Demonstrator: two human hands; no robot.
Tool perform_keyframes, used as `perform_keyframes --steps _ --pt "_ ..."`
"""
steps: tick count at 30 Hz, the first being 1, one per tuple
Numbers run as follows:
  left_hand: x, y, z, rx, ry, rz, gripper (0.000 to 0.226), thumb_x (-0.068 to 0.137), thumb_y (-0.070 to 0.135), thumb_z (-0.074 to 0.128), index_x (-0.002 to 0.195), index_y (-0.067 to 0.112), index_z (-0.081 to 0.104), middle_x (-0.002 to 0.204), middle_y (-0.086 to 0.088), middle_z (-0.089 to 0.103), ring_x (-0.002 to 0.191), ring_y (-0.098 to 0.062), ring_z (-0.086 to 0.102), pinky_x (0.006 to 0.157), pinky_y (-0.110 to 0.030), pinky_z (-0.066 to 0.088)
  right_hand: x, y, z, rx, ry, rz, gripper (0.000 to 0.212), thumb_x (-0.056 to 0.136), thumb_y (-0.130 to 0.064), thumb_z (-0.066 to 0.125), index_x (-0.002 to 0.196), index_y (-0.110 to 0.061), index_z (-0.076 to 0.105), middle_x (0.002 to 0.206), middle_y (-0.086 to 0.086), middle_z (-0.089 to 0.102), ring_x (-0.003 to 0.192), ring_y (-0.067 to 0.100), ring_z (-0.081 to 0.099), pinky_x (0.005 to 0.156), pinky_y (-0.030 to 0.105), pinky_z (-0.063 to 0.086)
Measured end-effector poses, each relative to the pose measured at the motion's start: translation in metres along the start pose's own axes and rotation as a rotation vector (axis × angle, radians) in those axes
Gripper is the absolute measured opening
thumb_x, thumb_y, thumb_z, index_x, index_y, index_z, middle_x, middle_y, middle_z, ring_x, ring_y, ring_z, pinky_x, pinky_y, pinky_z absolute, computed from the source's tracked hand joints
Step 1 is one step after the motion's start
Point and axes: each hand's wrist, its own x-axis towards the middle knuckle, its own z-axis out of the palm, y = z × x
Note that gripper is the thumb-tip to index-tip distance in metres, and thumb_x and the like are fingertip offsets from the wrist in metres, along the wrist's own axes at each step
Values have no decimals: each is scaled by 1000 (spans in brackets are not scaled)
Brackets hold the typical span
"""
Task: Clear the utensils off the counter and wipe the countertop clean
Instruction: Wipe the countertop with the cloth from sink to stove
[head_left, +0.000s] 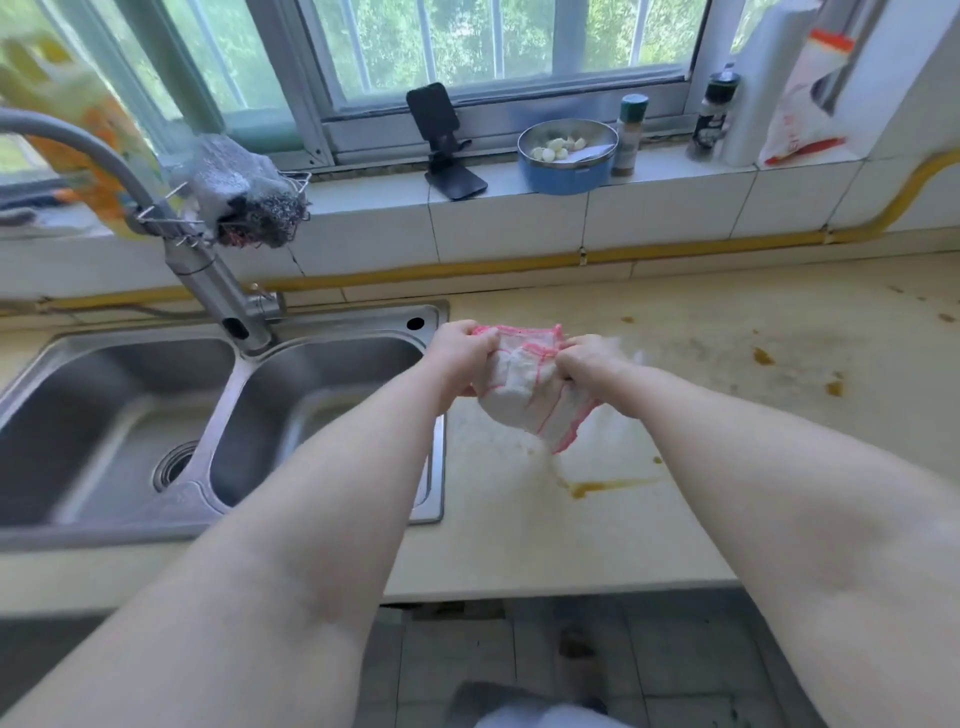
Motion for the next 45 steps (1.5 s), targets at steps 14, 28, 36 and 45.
perform_keyframes --steps 14,28,36,45 --pt "-109 -10 15 -262 -262 -9 21 96 13 43 108 7 59 112 -18 65 99 -33 63 91 -49 53 -105 41 22 246 249 83 13 67 -28 61 69 -16 68 78 1 67 81 25 57 79 31 47" --pt "-87 -130 5 1189 -246 254 65 99 28 38 155 31 5 164 -5 -3 150 -28 -1 120 -50 10 -100 84 103 -583 53 -77 43 90 -25 51 133 -30 52 141 1 50 129 25 47 103 33 40" --pt "-79 -161 39 1257 -402 189 68 100 49 26 153 31 -15 159 -8 -26 147 -27 -25 118 -48 -14 -85 105 110 -944 -242 -124 73 99 -47 31 153 -16 -6 161 8 -17 149 26 -12 122 41 0" --pt "-24 -134 48 1199 -381 60 71 100 49 29 152 31 -17 158 -7 -31 145 -28 -28 118 -49 -14 -17 91 94 -903 -265 -125 71 101 -34 33 152 -8 -9 160 12 -18 149 26 -13 120 39 -3"
